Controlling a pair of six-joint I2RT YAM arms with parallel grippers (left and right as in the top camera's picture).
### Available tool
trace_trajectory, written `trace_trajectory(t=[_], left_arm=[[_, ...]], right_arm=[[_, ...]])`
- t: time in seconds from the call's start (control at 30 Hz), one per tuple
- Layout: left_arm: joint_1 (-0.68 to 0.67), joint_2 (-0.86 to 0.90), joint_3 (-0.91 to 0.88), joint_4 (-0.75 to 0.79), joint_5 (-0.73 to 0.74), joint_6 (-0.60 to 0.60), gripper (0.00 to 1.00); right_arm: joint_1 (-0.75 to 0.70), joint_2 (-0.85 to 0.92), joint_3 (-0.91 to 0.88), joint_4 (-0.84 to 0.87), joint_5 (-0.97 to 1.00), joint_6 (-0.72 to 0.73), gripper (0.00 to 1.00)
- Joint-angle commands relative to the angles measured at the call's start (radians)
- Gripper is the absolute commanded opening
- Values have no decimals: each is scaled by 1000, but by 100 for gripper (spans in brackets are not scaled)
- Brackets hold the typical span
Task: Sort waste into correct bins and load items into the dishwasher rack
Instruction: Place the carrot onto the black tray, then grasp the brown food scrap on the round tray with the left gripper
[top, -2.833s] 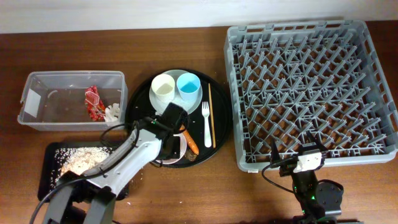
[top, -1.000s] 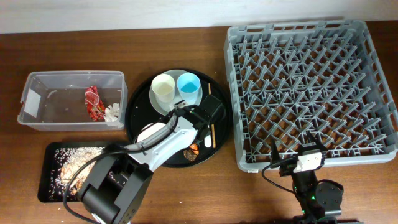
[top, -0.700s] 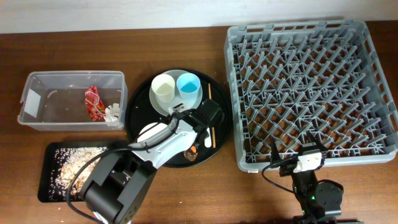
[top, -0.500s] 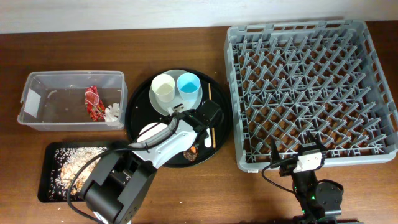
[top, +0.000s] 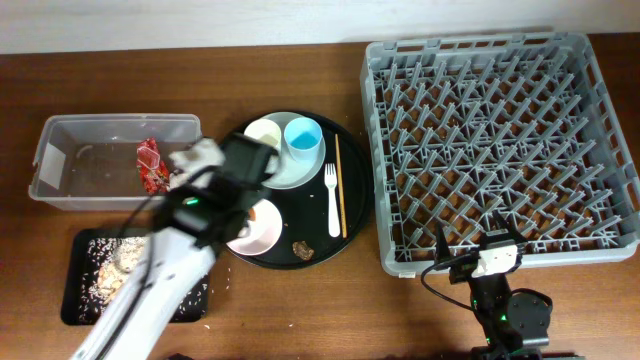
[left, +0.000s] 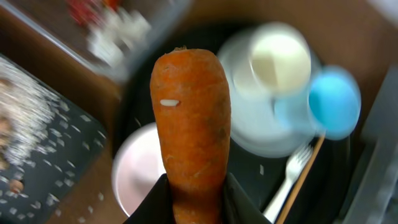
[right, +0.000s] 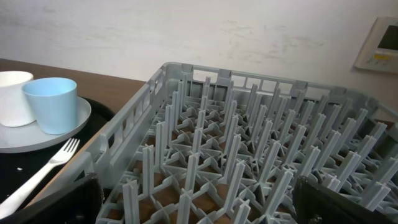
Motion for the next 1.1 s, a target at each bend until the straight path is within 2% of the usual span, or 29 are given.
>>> trace_trajectory(t=[0.0,0.07,0.13,0.27,0.4,0.53,0.57,0.6,0.63,0.7,0.8,0.87,0.9,0.93,0.97,1.0,1.07], left_arm=[[227,-98,17,-134,-19,5,7],[362,-99,-3,-213,-18,-23,4],[476,-98,-105,-203,-18,-59,4],[631,-98,-344,-8,40,-73,4],[756,-98,-451,117,31,-58,6],[782,-97,-541,238,20,-58,10],[782,-97,-541,243,20,-58,14],[782,-97,-541,245,19,-58,25],[782,-97,-541,245,19,-50,29],[782,-97,-541,253,-11,-13,57],[782,-111,-514,252,-34,60,56],[782,-151,-452,228,37,169,43],[781,-184,-423,203,106,195,42],[773,-252,-389,201,351,343,41],[749,-295,-382,230,502,460,41],[704,-336,-382,257,604,522,41],[561,-373,-382,249,631,522,41]], right_arm=[[4,-6,-5,-4,-2,-6,99],[4,-6,-5,-4,-2,-6,99],[4,-6,-5,-4,-2,-6,99],[4,-6,-5,-4,-2,-6,99],[4,-6,-5,-4,-2,-6,99],[4,-6,-5,-4,-2,-6,99],[4,-6,-5,-4,-2,-6,99],[5,-6,-5,-4,-2,-6,99],[4,-6,-5,-4,-2,-6,99],[4,-6,-5,-4,-2,-6,99],[4,-6,-5,-4,-2,-6,99],[4,-6,-5,-4,-2,-6,99],[4,-6,-5,-4,-2,-6,99],[5,-6,-5,-4,-2,-6,99],[4,-6,-5,-4,-2,-6,99],[4,-6,-5,-4,-2,-6,99],[4,-6,-5,-4,-2,-6,99]])
